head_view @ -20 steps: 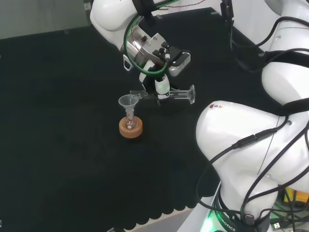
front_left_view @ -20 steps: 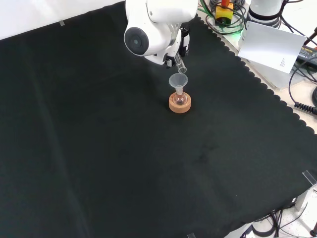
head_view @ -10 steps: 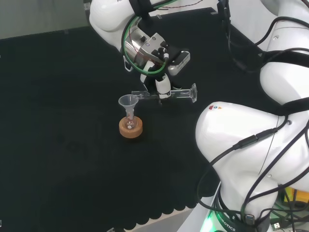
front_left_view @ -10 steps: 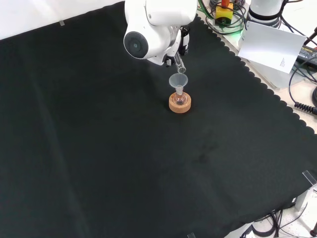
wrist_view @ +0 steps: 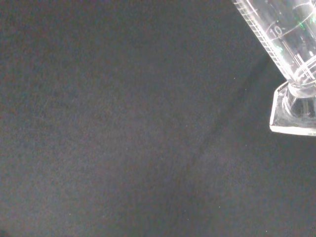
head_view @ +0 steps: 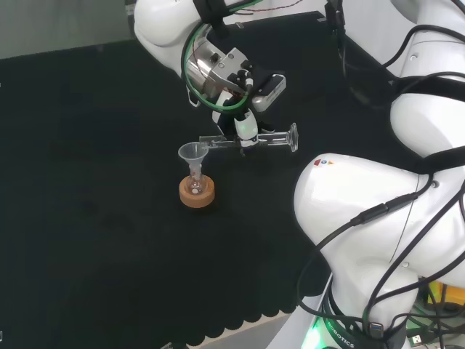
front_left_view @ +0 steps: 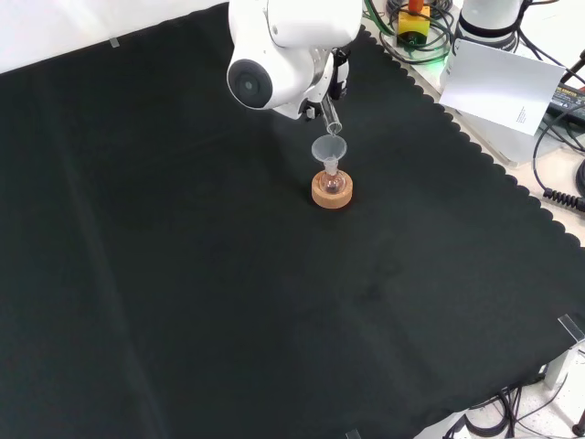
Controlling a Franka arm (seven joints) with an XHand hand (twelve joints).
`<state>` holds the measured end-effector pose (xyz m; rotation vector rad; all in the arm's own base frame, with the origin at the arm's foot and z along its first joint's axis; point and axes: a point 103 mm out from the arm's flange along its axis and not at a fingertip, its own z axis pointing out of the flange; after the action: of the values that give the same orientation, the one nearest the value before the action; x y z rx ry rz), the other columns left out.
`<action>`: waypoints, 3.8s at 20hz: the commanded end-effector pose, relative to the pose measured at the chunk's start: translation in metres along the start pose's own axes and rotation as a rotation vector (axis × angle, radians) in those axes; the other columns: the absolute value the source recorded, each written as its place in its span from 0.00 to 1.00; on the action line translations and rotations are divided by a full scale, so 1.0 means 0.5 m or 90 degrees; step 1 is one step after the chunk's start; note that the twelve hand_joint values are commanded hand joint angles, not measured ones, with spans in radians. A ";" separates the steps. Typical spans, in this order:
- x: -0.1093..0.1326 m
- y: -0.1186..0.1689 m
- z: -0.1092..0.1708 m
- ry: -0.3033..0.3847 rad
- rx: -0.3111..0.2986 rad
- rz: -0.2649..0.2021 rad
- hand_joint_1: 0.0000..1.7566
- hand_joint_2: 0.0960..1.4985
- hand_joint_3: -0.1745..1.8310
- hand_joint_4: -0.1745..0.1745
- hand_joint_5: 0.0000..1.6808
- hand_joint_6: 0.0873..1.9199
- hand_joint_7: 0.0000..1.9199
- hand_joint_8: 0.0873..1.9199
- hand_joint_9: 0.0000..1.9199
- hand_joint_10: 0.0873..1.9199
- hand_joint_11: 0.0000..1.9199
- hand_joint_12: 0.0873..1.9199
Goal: Pour the water from the graduated cylinder into the round-bottom flask.
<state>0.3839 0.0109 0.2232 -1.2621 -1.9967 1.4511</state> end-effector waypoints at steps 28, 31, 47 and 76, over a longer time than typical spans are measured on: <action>-0.018 -0.010 -0.015 -0.053 0.019 0.061 0.65 0.74 0.07 0.08 0.59 0.50 0.68 0.10 0.75 0.00 0.68 0.33; -0.020 -0.012 -0.015 -0.052 0.016 0.057 0.65 0.74 0.07 0.08 0.59 0.50 0.68 0.09 0.75 0.00 0.68 0.33; -0.005 -0.017 -0.033 -0.067 0.009 0.059 0.65 0.74 0.07 0.08 0.59 0.51 0.68 0.09 0.75 0.00 0.68 0.33; -0.098 -0.016 -0.001 0.117 -0.338 -0.106 0.65 0.74 0.07 0.08 0.59 0.51 0.68 0.09 0.75 0.00 0.67 0.33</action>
<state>0.4030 -0.0131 0.2420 -1.3568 -2.2302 1.0572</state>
